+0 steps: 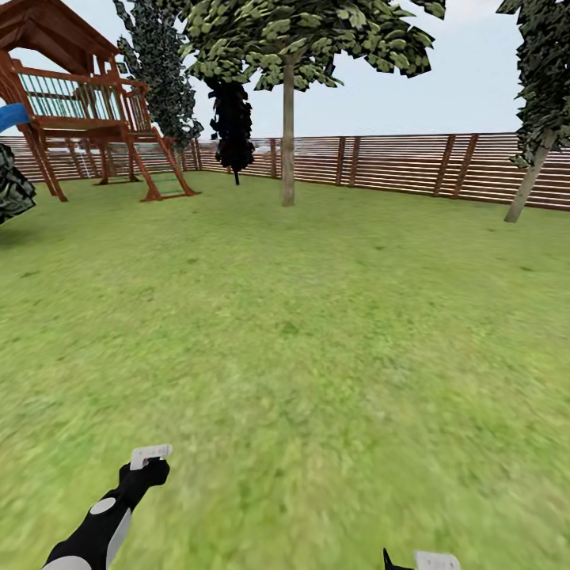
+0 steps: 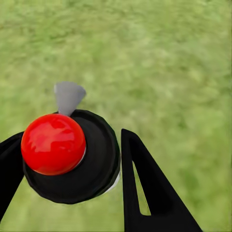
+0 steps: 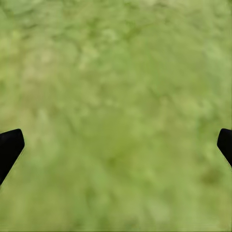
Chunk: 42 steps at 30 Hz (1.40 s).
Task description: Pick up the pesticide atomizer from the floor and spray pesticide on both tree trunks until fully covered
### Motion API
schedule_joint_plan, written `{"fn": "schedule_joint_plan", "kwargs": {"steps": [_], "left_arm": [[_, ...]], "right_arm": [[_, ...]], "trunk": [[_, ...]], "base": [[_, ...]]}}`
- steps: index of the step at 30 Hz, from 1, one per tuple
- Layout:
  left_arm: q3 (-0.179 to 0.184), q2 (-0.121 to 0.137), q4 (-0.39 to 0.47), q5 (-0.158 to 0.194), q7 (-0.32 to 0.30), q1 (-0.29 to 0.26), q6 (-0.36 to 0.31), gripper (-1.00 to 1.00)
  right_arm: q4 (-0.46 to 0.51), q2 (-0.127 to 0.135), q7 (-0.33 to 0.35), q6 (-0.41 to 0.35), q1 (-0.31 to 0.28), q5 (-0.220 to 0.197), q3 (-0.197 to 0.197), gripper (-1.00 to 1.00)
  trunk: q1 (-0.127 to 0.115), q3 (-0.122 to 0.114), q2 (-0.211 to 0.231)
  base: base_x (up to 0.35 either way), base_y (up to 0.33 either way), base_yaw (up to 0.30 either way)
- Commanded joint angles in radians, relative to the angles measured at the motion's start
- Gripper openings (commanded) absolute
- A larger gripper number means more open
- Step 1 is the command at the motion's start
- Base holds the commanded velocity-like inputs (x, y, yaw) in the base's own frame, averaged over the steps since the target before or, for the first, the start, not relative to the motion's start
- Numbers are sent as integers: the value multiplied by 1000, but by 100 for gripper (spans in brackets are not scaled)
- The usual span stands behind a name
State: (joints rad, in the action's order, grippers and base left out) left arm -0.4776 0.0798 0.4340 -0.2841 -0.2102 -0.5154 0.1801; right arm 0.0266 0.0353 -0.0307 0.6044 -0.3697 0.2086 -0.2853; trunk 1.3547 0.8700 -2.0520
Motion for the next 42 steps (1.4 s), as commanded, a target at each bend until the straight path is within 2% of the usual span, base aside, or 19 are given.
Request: {"fn": "schedule_joint_plan", "kwargs": {"steps": [1,42], "left_arm": [[0,0,0,0,0,0,0,-100],[-7,3,2,0,-6,0,-1,-100]], "right_arm": [[0,0,0,0,0,0,0,100],[0,0,0,0,0,0,0,100]], "trunk": [[0,0,0],[0,0,0]], "base": [[338,0,0],[338,0,0]]}}
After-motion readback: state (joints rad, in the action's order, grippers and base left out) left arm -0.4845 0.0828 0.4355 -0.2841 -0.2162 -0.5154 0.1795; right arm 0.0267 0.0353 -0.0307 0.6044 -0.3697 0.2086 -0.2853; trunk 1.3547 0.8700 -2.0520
